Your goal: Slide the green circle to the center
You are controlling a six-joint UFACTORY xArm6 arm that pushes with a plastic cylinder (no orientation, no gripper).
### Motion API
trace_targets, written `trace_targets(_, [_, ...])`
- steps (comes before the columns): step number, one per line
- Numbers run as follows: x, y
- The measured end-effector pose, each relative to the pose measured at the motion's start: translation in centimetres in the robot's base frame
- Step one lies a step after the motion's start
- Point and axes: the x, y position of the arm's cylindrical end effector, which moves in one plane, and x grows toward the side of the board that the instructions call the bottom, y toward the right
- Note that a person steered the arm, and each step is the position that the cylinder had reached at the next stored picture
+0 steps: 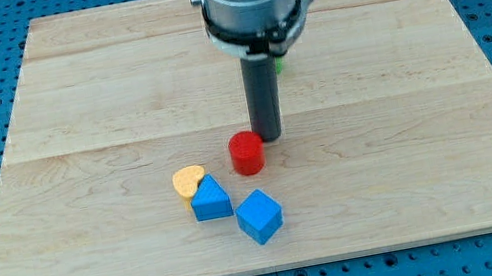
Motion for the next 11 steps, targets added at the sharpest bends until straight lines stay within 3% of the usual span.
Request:
trace_targets(1, [3.3,-2.0])
trace_targets(2, [2.9,-1.9])
trace_targets(4, [-10.2,12.6])
trace_targets(5, [-13.5,11.2])
trace_targets(7, [-15.6,6.6])
trace_targets(8, [-15.6,6.6])
trace_targets(11, [-11.8,-0.7])
